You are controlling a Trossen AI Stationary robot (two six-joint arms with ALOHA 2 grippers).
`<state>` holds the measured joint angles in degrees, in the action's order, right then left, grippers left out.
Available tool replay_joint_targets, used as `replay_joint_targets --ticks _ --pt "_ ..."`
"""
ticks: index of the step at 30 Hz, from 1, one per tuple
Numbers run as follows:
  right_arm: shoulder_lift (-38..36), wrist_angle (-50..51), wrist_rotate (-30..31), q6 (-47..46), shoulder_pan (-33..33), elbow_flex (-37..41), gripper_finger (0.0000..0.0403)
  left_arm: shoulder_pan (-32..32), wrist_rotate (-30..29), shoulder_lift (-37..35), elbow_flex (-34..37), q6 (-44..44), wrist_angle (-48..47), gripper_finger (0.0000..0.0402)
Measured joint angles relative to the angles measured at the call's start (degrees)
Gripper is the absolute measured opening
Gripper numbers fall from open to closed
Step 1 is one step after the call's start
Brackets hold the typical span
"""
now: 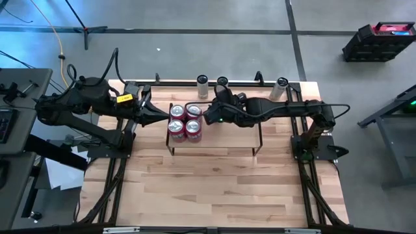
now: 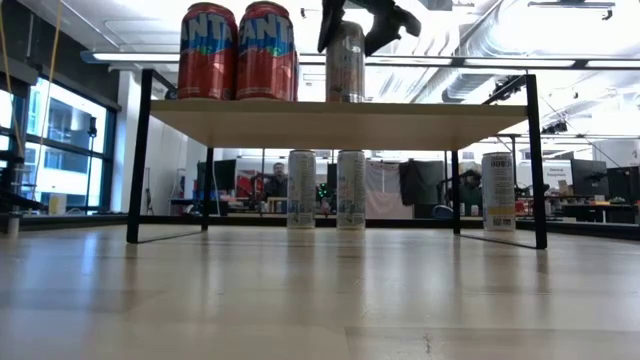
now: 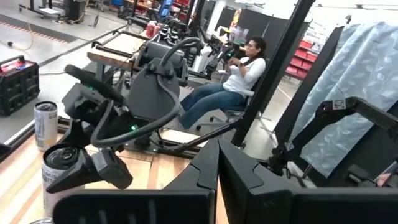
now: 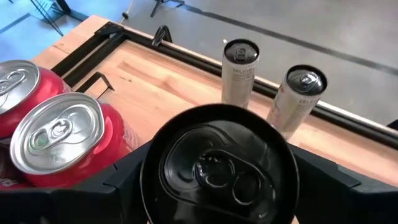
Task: Place canned beverage on shelf
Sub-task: Put the white yellow soda can on the shelf
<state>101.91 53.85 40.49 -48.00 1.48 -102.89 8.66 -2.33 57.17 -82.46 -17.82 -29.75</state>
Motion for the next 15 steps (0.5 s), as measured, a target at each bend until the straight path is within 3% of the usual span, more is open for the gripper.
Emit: replay_joint_targets --ticks 7,15 --pt "-0.2 0.0 -1.8 -2.2 -0.5 0.0 0.0294 0.0 0.6 0.0 0.0 0.0 0.0 0.0000" --pt "-1.1 0.4 -2.7 -2.5 -0.9 -1.4 0.0339 0.0 0.7 0.0 0.0 0.4 0.0 0.0000"
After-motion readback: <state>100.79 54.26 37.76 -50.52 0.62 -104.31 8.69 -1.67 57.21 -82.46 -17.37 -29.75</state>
